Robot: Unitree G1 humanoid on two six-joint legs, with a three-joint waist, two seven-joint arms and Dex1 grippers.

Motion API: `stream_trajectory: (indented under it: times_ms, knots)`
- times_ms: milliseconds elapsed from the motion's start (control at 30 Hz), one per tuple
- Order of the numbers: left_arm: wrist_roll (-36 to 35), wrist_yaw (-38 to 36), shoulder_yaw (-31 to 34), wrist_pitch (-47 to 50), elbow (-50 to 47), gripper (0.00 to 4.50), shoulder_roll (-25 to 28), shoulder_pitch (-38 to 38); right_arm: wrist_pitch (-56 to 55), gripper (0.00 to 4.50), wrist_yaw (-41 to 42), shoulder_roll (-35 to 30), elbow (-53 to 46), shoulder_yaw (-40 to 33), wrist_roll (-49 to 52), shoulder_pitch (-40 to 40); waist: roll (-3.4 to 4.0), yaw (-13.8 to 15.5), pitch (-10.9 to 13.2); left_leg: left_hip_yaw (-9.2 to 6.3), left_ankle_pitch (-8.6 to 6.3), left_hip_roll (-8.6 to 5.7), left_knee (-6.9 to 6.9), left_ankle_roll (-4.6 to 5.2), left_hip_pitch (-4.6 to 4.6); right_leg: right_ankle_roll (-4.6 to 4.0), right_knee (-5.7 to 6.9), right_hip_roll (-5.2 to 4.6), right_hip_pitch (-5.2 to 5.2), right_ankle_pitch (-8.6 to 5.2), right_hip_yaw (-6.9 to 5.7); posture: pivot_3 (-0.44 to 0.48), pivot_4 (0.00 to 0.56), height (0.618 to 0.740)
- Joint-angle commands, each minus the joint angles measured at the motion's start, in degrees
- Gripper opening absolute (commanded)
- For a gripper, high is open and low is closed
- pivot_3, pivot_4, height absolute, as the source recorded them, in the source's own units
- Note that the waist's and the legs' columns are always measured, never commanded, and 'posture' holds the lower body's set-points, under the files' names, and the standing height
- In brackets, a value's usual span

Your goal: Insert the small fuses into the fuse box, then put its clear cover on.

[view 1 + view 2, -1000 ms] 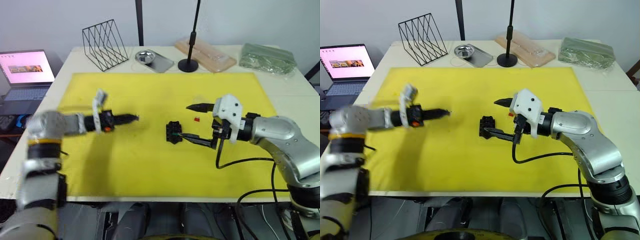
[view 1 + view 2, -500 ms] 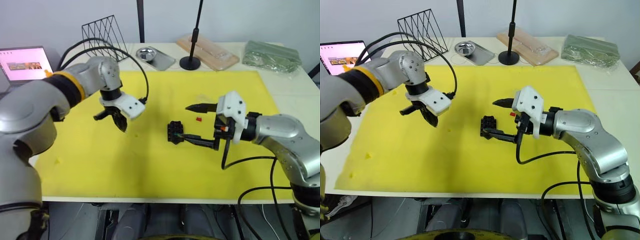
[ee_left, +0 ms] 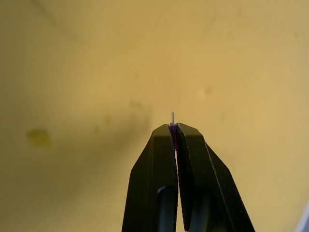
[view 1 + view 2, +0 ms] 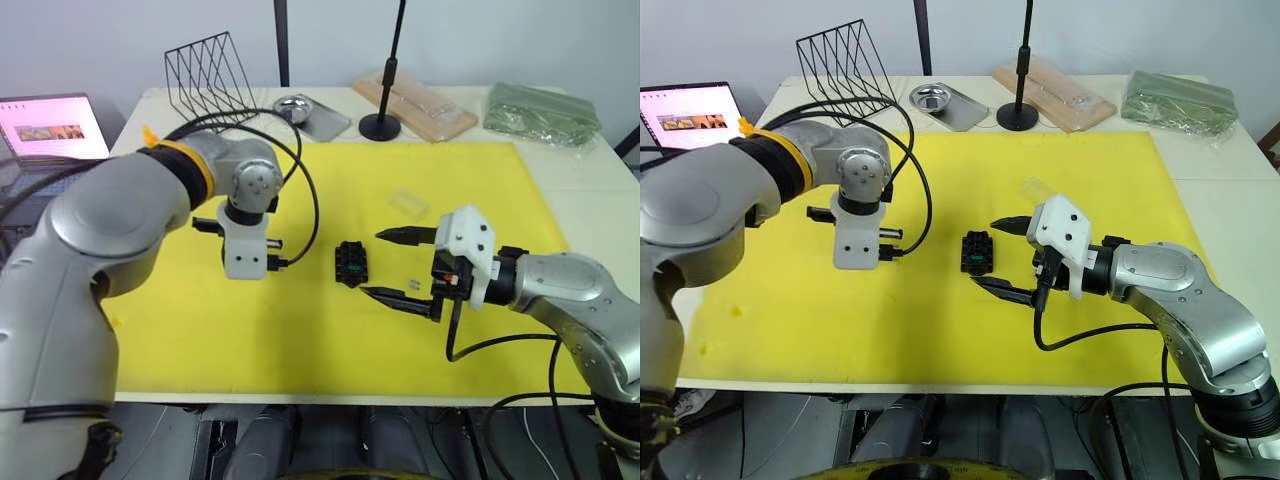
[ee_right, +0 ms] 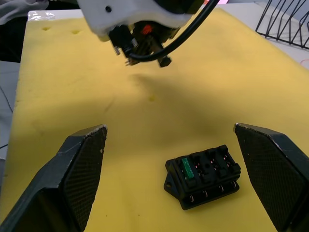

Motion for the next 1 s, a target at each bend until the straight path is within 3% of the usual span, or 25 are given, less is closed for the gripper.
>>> stream_trajectory:
  times_ms: [33, 167, 267, 467, 633, 800, 1000]
  knots:
    - [2.62, -0.22, 4.56, -2.12, 1.44, 0.02, -0.85, 0.86, -1.04, 4.50, 0.23, -0.77, -1.24, -1.03, 0.30, -0.27, 0.00, 0.09, 0.00, 0.00, 0.00, 0.00, 0.02, 0.00, 0.00, 0.00, 0.00, 0.00, 0.00, 0.00, -0.01, 0.000, 0.150, 0.740]
    - [6.61, -0.22, 8.93, -4.52, 2.60, 0.02, -1.60, 2.93, -1.52, 4.50, 0.80, -0.97, -0.50, -0.60, -0.17, -0.73, -0.01, 0.07, 0.00, 0.00, 0.00, -0.01, 0.06, 0.00, -0.01, 0.00, 0.01, 0.00, 0.02, 0.00, -0.01, 0.000, 0.150, 0.740]
    - [6.31, -0.22, 10.76, -3.99, 1.91, 0.71, -1.55, 2.67, -1.76, 4.50, 1.33, -1.10, 0.02, -0.46, -0.44, -1.02, 0.00, 0.01, 0.00, 0.00, -0.01, 0.00, 0.07, 0.01, 0.00, 0.00, 0.02, 0.01, 0.03, 0.00, -0.02, 0.000, 0.150, 0.740]
    - [7.15, -0.22, 14.46, -3.86, 3.03, 2.73, -2.44, 1.12, -2.57, 4.50, 2.42, -1.21, 1.30, -0.24, -1.17, -1.37, 0.00, 0.08, 0.00, 0.00, -0.02, -0.01, 0.15, 0.03, 0.00, 0.01, 0.03, 0.01, 0.08, 0.00, -0.04, 0.000, 0.150, 0.740]
    - [3.37, -0.22, 17.64, -1.63, 2.07, 4.48, -2.16, -3.60, -4.35, 4.50, 5.30, -1.74, 4.75, 1.00, -2.34, -3.89, -0.01, 0.03, 0.00, 0.00, -0.03, -0.02, 0.21, 0.05, -0.02, 0.03, 0.04, 0.01, 0.10, 0.01, -0.04, 0.000, 0.150, 0.740]
    - [-0.47, -0.22, 24.38, 3.62, 3.53, 4.48, -1.30, -7.68, -5.79, 4.50, 7.76, -2.00, 7.48, 1.70, -2.71, -5.55, 0.01, -0.16, -0.01, 0.00, -0.08, -0.01, 0.23, 0.13, -0.02, 0.08, 0.03, 0.01, 0.10, -0.02, -0.04, 0.000, 0.150, 0.740]
    - [-6.39, -0.22, 29.12, 12.44, -0.01, 4.48, 6.48, -7.78, -7.68, 4.50, 10.00, -1.49, 10.63, 2.69, -3.59, -7.17, 0.03, -1.77, -0.02, 0.01, -0.09, 0.01, 0.22, 0.15, 0.00, 0.08, 0.10, 0.04, 0.06, -0.03, -0.02, 0.000, 0.150, 0.740]
